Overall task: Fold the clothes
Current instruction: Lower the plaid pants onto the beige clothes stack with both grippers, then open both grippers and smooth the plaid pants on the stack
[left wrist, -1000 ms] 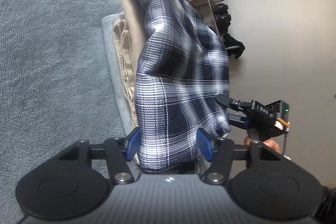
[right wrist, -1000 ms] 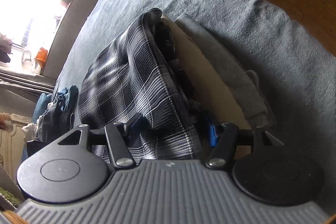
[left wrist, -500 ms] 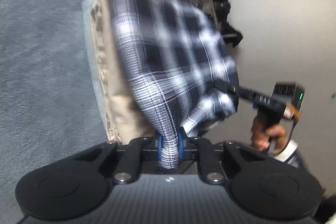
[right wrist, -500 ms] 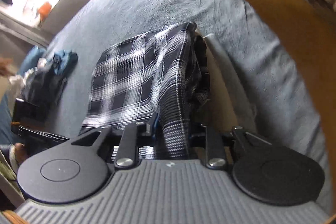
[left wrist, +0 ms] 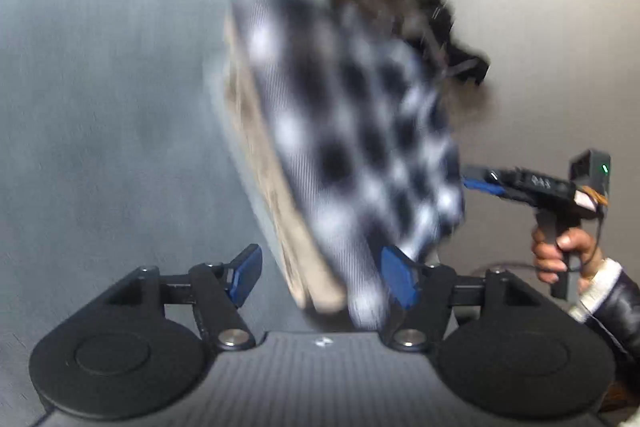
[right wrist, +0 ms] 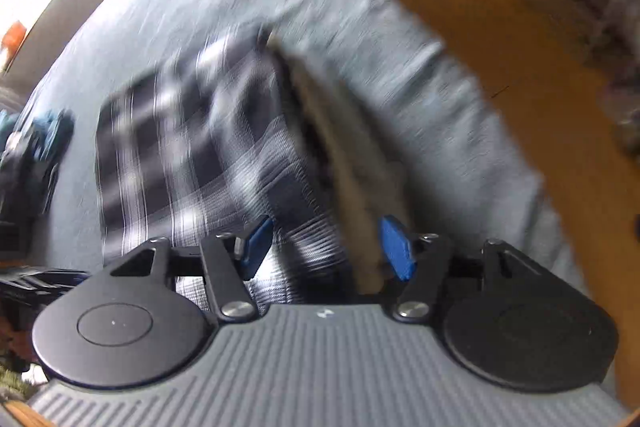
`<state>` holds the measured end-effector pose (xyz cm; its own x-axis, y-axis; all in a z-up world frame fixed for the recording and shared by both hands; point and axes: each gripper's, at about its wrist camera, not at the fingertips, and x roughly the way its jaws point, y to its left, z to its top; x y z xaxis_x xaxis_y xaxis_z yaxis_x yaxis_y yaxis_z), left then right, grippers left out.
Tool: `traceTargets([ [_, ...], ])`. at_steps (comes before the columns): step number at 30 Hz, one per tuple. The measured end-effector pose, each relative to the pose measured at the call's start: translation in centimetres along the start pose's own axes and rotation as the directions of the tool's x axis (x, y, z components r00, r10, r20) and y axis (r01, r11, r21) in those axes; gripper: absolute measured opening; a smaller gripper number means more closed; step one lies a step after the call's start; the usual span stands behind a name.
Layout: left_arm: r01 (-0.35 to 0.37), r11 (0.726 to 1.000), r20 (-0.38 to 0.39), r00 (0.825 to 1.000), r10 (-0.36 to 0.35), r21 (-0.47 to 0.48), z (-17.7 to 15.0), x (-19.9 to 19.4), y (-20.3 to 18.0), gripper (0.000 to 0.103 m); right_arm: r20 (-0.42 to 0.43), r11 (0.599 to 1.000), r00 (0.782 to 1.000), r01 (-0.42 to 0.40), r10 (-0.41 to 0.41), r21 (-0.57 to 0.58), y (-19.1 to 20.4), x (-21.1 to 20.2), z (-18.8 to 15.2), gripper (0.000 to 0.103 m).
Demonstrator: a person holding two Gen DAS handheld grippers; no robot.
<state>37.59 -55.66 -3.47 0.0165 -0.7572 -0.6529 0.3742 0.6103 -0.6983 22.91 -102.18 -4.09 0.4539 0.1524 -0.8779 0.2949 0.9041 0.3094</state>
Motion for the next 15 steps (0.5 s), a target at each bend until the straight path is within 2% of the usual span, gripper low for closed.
traceTargets([
  [3, 0.003, 0.995, 0.14, 0.99, -0.017, 0.104, 3.2, -1.7, -2.4, 0.063, 0.171, 0.999, 0.985, 0.018, -0.012, -0.035, 1.8, -2.9, 0.1, 0.057],
  [4, 0.016, 0.989, 0.158, 0.987, -0.039, 0.145, 4.1, -1.3, -3.5, 0.063, 0.219, 0.999, 0.976, 0.017, -0.005, -0.05, 2.7, -3.4, 0.1, 0.054],
  [5, 0.029, 0.982, 0.167, 0.984, -0.061, 0.188, 4.7, -0.7, -4.6, 0.063, 0.242, 0.998, 0.97, -0.004, 0.018, -0.059, 3.4, -3.2, 0.0, 0.046],
  [7, 0.06, 0.966, 0.127, 0.987, -0.095, 0.253, 5.0, 1.4, -5.9, 0.063, 0.265, 0.996, 0.962, -0.041, 0.06, -0.077, 4.5, -2.2, -0.3, 0.038],
  [8, 0.068, 0.961, 0.095, 0.991, -0.097, 0.27, 4.8, 2.8, -6.3, 0.063, 0.246, 0.995, 0.966, -0.059, 0.078, -0.084, 4.8, -1.2, -0.6, 0.036],
  [9, 0.052, 0.963, 0.053, 0.996, -0.069, 0.265, 4.4, 4.4, -6.1, 0.06, 0.207, 0.994, 0.975, -0.062, 0.079, -0.087, 4.8, 0.1, -1.1, 0.035],
  [10, 0.023, 0.968, 0.013, 1.0, -0.027, 0.249, 4.2, 6.0, -5.7, 0.059, 0.141, 0.995, 0.989, -0.039, 0.052, -0.093, 4.8, 1.9, -1.7, 0.034],
  [11, 0.0, 0.973, -0.013, 1.0, 0.003, 0.232, 4.0, 7.2, -5.3, 0.051, 0.08, 0.994, 0.997, -0.015, 0.024, -0.104, 4.9, 3.6, -2.2, 0.033],
  [13, -0.02, 0.982, -0.019, 1.0, 0.024, 0.19, 4.1, 8.1, -4.3, 0.049, 0.025, 0.985, 0.999, 0.034, -0.03, -0.171, 5.4, 5.0, -2.9, 0.032],
  [15, -0.019, 0.985, -0.024, 0.999, 0.023, 0.171, 4.4, 8.5, -3.8, 0.049, 0.018, 0.984, 1.0, 0.002, 0.001, -0.177, 5.9, 3.8, -1.7, 0.034],
])
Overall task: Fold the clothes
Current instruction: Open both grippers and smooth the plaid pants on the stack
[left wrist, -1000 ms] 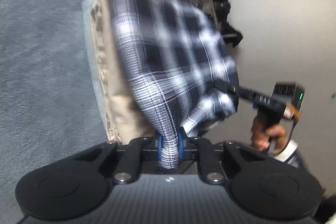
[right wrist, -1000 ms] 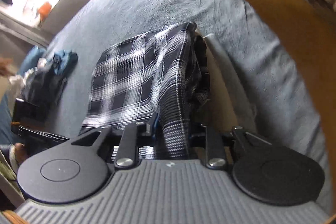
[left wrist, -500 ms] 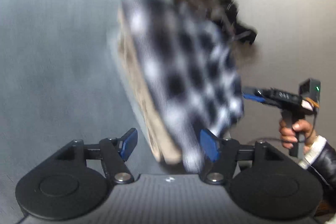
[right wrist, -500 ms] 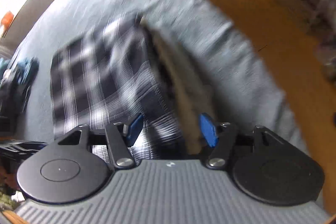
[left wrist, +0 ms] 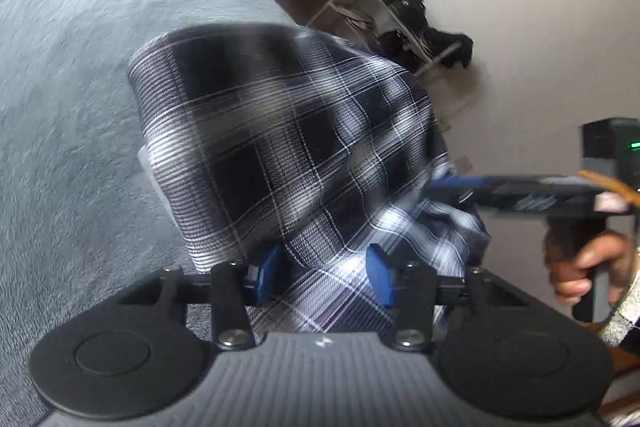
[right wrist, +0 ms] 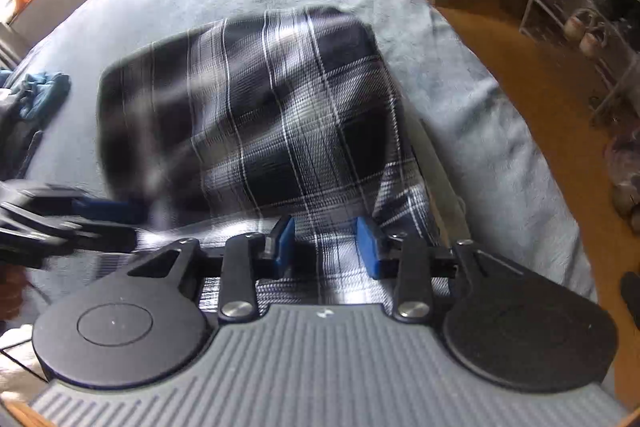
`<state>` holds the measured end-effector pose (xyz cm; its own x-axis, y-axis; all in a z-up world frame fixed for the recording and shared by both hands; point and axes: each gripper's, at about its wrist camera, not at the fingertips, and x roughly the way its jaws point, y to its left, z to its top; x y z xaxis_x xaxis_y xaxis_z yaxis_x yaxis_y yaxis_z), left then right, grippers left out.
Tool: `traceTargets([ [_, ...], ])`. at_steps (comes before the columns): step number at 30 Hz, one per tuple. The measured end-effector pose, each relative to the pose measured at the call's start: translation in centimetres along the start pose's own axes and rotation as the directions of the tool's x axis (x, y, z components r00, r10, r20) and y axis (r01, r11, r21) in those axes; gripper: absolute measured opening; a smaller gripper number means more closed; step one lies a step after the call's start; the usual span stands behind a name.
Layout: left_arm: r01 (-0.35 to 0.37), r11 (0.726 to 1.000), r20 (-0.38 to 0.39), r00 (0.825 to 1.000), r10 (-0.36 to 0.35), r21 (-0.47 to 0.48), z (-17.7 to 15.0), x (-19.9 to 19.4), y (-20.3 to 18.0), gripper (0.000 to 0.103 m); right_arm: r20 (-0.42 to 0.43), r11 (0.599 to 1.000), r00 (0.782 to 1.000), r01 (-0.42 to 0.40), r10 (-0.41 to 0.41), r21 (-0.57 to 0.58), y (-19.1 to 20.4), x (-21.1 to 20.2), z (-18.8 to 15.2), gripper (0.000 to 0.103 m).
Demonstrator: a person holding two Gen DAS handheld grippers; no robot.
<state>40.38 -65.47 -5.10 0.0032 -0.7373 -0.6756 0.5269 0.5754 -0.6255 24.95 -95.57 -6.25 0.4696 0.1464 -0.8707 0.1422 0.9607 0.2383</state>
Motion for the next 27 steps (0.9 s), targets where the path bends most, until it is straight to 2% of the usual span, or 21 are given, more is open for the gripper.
traceTargets([
  [1, 0.006, 1.0, -0.001, 1.0, -0.006, -0.004, 0.1, 0.1, 0.2, 0.049, 0.04, 0.999, 0.998, -0.039, 0.038, 0.004, -0.1, -1.1, 0.9, 0.036],
  [3, 0.012, 1.0, -0.002, 1.0, -0.012, -0.004, 0.3, 0.4, 0.4, 0.049, 0.142, 0.996, 0.986, -0.09, 0.088, 0.012, -0.8, -2.9, 3.0, 0.052],
  [4, 0.002, 1.0, -0.003, 1.0, -0.002, 0.014, 0.3, 0.8, 0.0, 0.049, 0.156, 0.994, 0.984, -0.098, 0.089, 0.049, -1.8, -2.7, 4.1, 0.062],
  [5, -0.008, 1.0, -0.003, 1.0, 0.008, 0.03, 0.2, 1.1, -0.4, 0.049, 0.169, 0.991, 0.981, -0.107, 0.091, 0.087, -2.7, -2.6, 5.2, 0.064],
  [8, -0.026, 0.998, -0.004, 1.0, 0.026, 0.054, 0.0, 1.5, -0.9, 0.05, 0.155, 0.964, 0.98, -0.155, 0.123, 0.216, -5.6, -0.3, 8.0, 0.065],
  [10, -0.031, 0.998, -0.005, 0.999, 0.032, 0.061, 0.0, 1.8, -1.1, 0.05, 0.107, 0.926, 0.976, -0.216, 0.192, 0.309, -6.9, 2.1, 9.3, 0.065],
  [13, -0.035, 0.997, -0.008, 0.999, 0.036, 0.061, 0.1, 2.1, -1.3, 0.05, 0.051, 0.867, 0.944, -0.319, 0.324, 0.384, -7.1, 5.1, 9.4, 0.065],
  [14, -0.037, 0.997, -0.008, 0.999, 0.037, 0.063, 0.1, 2.2, -1.3, 0.05, 0.038, 0.876, 0.948, -0.307, 0.316, 0.373, -6.6, 5.5, 9.4, 0.06],
  [15, -0.038, 0.997, -0.008, 0.999, 0.039, 0.065, 0.1, 2.3, -1.4, 0.05, 0.034, 0.887, 0.95, -0.302, 0.31, 0.35, -6.1, 5.5, 9.4, 0.054],
  [16, -0.039, 0.997, -0.008, 0.999, 0.04, 0.066, 0.1, 2.4, -1.4, 0.05, 0.039, 0.903, 0.954, -0.293, 0.296, 0.314, -5.4, 5.1, 9.4, 0.037],
  [17, -0.039, 0.997, -0.007, 0.999, 0.04, 0.065, 0.1, 2.5, -1.4, 0.05, 0.047, 0.918, 0.958, -0.285, 0.283, 0.277, -4.6, 4.6, 9.4, 0.025],
  [20, -0.041, 0.997, -0.003, 0.999, 0.041, 0.063, -0.1, 2.7, -1.5, 0.05, 0.129, 0.956, 0.954, -0.283, 0.271, 0.078, -1.6, 1.5, 8.4, 0.021],
  [22, -0.045, 0.997, -0.001, 0.999, 0.046, 0.067, -0.2, 2.9, -1.7, 0.05, 0.194, 0.96, 0.941, -0.264, 0.277, -0.092, 0.7, -0.8, 7.4, 0.02],
  [24, -0.05, 0.996, 0.0, 0.999, 0.05, 0.074, -0.4, 3.0, -1.8, 0.05, 0.232, 0.944, 0.942, -0.175, 0.243, -0.281, 3.8, -2.1, 6.2, 0.019],
  [26, -0.056, 0.995, 0.0, 0.998, 0.056, 0.084, -0.5, 3.2, -2.1, 0.05, 0.268, 0.881, 0.951, -0.008, 0.153, -0.474, 6.5, -2.4, 4.6, 0.019],
  [27, -0.059, 0.994, 0.0, 0.998, 0.059, 0.089, -0.5, 3.3, -2.2, 0.05, 0.291, 0.885, 0.949, 0.029, 0.122, -0.465, 6.3, -2.1, 4.5, 0.019],
])
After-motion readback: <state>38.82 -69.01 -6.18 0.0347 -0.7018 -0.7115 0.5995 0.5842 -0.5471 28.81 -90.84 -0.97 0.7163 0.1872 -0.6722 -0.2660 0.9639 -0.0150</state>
